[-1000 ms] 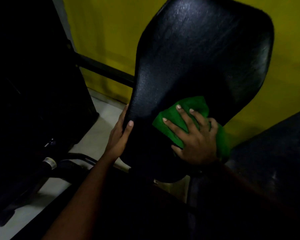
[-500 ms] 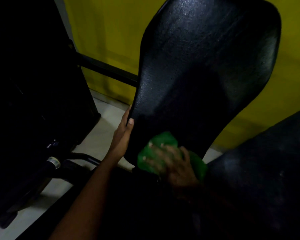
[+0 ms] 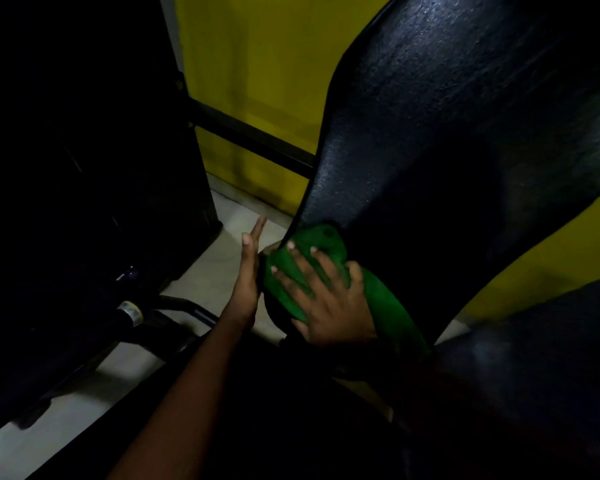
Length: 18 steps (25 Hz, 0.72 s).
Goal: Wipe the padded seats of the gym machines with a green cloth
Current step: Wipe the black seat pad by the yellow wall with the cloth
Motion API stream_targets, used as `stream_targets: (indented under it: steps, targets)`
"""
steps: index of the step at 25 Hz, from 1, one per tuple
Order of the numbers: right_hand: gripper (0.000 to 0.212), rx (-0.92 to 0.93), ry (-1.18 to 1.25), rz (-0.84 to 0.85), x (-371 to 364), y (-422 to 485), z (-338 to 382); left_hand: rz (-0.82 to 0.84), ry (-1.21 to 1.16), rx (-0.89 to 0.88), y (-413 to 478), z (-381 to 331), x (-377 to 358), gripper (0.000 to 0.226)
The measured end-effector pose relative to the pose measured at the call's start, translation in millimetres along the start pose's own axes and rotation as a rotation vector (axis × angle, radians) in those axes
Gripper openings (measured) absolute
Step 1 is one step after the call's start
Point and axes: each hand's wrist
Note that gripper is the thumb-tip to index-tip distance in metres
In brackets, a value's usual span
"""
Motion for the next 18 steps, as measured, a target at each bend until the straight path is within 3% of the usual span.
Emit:
stream_targets:
  steps: [6,10,12,14,18]
  targets:
    - [0.028,0.079,0.166,0.036,-21.2,-56.9,49.5,0.103,0.166,-0.073,-12.8,11.9,-4.9,0.074]
    - [0.033,-0.053,0.086,-0.056,19.3,-39.4,-2.9,0.071,0.232,-0.131,-12.7,12.3,-11.1,0.078]
    - [0.051,-0.192,-0.026,-0.02,37.8,-34.8,-43.1,0.026,0.269,-0.134,-10.6,15.2,-12.0,0.071]
    - [0.068,-0.216,-0.058,0.023,43.2,-45.2,-55.2,-0.005,0.295,-0.126,-9.5,18.0,-13.4,0.069]
    - [0.055,-0.117,0.019,0.001,15.6,-93.1,-14.7,-0.026,0.31,-0.11,-11.4,17.1,-13.8,0.058]
Point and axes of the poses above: each hand's wrist, its own y-axis towards the middle knuckle, its own x-axis out of the back of the hand, z = x × y, and after that the axes turned 7 degrees about -z, right-handed
